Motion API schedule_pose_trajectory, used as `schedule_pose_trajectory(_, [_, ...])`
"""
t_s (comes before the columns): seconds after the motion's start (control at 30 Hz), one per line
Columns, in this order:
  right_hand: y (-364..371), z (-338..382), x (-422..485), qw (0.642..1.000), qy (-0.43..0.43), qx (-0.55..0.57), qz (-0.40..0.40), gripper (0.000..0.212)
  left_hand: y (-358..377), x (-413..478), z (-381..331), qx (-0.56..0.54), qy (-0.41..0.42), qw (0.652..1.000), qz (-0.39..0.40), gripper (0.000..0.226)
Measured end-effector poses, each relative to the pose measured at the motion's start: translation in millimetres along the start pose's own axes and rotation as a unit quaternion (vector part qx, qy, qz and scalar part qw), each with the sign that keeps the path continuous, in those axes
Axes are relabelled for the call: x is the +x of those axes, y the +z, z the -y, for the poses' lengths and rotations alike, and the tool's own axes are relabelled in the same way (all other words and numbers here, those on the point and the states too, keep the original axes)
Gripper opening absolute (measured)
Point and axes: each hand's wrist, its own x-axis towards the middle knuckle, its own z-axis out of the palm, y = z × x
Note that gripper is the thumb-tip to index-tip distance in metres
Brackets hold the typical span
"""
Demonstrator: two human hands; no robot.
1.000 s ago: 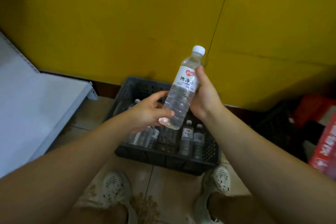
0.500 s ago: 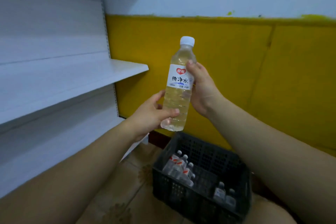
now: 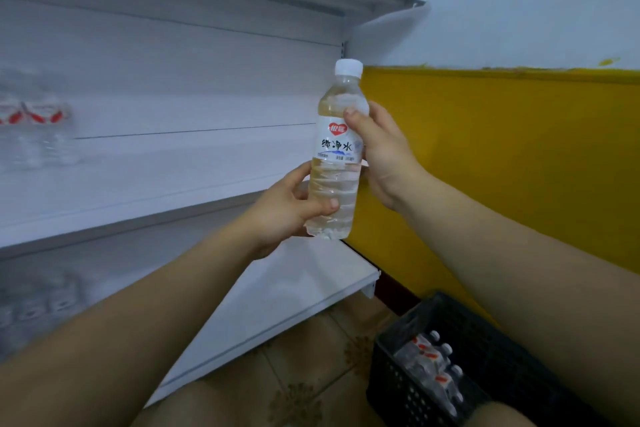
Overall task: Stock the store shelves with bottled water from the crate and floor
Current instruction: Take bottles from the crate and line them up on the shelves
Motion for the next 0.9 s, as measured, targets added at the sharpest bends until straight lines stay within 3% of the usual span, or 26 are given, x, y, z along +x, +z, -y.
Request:
schedule_pose_trajectory(0.4, [117.5,-17.4,-1.1,0.977,0.038,0.013,0.21,0.035,-84.0,-96.3,-9.5,0.068,-0.039,0.973,-0.215,0.054])
schedule_pose_trajectory(0.57, [174.7,-35.8,-15.2,0.953,0.062,-0.001,0.297,0.032,-115.1,-146.8,3.9,0.061,-0.046,0.954,-0.288,0.05])
schedule_pose_trajectory(0.9, [245.6,-126.1,-36.6,0.884,0.075,-0.117,0.445,0.054,-165.8,-208.0,77.2,0.013,-0.13,0.917,-0.376,0.064])
